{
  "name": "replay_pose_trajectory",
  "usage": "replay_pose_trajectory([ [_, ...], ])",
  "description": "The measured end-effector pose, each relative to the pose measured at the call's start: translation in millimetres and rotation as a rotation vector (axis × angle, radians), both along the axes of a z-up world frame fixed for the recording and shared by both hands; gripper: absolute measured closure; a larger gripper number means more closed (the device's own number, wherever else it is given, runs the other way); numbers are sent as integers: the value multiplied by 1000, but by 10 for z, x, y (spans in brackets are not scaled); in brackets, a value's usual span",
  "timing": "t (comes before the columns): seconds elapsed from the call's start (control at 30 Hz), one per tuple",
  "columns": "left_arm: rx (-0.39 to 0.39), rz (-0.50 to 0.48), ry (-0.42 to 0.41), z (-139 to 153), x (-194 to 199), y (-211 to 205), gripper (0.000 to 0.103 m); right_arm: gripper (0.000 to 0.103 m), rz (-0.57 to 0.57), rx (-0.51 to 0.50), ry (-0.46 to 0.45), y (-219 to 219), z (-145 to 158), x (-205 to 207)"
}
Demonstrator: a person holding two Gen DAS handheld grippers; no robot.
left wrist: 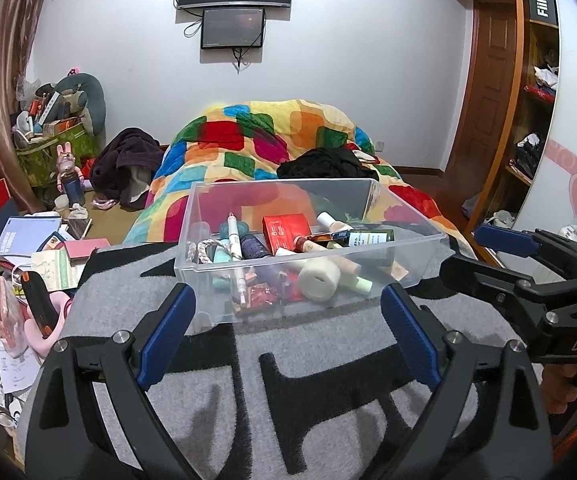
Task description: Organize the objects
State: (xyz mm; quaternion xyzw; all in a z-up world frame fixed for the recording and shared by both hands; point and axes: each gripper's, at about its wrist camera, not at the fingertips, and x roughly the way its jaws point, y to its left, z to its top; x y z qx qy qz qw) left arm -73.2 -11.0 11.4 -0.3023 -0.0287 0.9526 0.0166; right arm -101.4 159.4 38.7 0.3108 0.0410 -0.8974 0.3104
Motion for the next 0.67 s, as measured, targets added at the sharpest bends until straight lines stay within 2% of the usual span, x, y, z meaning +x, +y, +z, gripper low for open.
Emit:
replay_pose_trajectory([
  [0.3, 11, -11, -24, -30, -9, -3, 8, 21, -3, -5, -4, 0, 7, -1],
  [0.67, 25, -10, -13, -14, 6, 4, 8, 21, -3, -4, -10, 10, -3, -8],
])
